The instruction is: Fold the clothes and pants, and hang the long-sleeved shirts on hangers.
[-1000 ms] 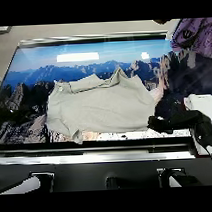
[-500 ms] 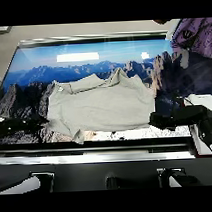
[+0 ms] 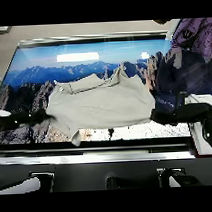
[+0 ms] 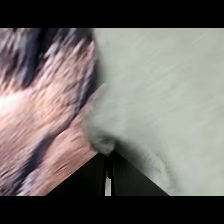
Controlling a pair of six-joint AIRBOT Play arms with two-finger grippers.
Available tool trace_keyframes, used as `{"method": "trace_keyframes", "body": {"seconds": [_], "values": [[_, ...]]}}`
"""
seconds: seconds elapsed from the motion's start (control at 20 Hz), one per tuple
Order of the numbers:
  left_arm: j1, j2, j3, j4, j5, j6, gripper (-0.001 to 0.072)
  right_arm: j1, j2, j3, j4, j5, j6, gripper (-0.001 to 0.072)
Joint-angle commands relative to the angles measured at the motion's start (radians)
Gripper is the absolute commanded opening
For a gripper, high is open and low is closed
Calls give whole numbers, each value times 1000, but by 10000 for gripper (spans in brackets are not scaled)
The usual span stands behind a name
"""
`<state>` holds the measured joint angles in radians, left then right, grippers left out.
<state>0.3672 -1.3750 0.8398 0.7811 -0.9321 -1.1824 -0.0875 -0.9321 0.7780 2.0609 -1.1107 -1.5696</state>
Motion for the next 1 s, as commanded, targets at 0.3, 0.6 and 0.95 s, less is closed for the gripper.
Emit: {"method": "trace_keyframes", "body": {"seconds": [0.3, 0.6, 0.95], "values": [[-13, 285, 780, 174, -160, -237, 14, 1, 6, 746, -156, -37, -18, 32], [-13, 615, 929, 471, -218, -402, 14, 1, 149, 1120, -200, -242, 8, 33], [-13, 689, 928, 574, -283, -433, 13, 1, 187, 1129, -243, -233, 116, 33]]}}
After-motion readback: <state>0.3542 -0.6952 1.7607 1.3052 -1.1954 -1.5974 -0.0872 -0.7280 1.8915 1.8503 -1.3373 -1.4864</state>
